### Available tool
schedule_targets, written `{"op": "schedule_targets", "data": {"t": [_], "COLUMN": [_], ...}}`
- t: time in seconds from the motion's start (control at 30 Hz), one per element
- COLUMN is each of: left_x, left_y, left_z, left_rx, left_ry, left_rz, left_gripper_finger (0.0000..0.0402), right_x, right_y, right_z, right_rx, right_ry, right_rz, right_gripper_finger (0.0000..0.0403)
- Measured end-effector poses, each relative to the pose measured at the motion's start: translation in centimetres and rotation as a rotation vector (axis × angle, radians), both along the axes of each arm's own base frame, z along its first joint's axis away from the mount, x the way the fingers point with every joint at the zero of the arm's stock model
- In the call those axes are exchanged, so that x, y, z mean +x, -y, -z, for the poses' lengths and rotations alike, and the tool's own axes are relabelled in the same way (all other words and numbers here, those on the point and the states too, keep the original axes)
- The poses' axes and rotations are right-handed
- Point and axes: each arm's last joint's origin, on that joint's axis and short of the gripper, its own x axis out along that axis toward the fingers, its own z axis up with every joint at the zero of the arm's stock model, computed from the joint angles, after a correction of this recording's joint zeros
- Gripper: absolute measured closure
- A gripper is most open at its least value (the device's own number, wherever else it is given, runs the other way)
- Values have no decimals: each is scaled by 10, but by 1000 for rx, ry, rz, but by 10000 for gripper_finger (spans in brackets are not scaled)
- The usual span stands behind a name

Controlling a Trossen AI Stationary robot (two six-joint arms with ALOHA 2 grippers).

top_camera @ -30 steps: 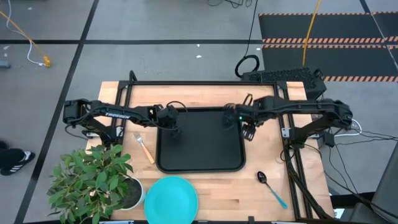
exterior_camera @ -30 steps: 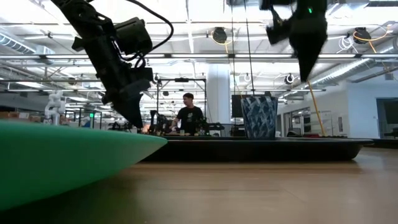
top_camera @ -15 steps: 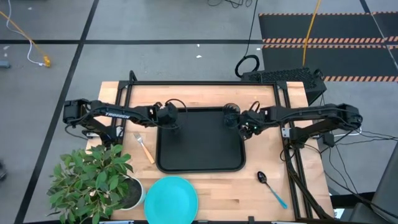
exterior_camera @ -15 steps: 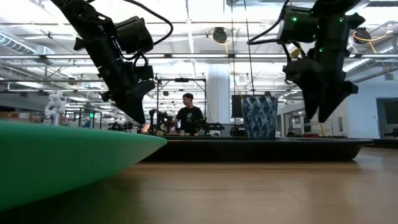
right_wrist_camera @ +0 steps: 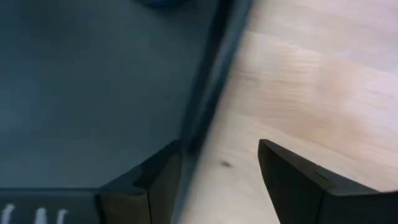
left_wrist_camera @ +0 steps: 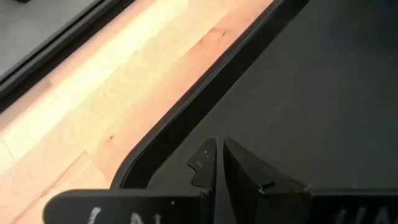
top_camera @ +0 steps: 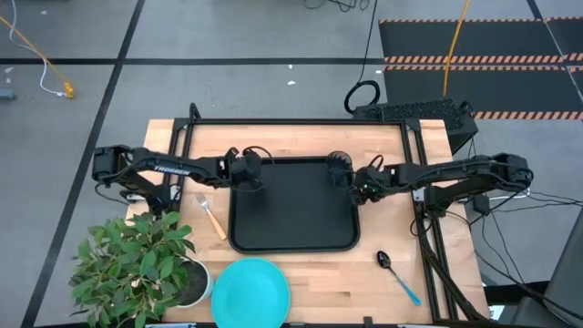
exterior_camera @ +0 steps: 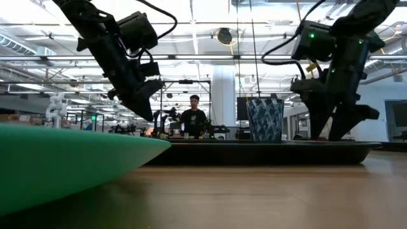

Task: Pick and place plate/cup/fork/spoon on tray
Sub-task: Adjust the black serving tray

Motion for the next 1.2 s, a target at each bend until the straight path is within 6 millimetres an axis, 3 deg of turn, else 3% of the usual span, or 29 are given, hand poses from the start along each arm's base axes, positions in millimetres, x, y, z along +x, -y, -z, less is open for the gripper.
{"op": "schedule_targets", "data": {"t": [0.5,1.2], "left_x": [2,2], "left_y": [9,10], "left_z": [0,0], "left_rx": [19,13], "left_ry": [2,2], "left_rz": [16,15], "left_gripper_finger": [371,371], "right_x": [7,10], "right_y": [0,-10], "right_z": [-3,3], "right_rx": [27,53], "right_ry": [77,51], "right_rz": [-6,-65], "right_gripper_finger": [200,205]}}
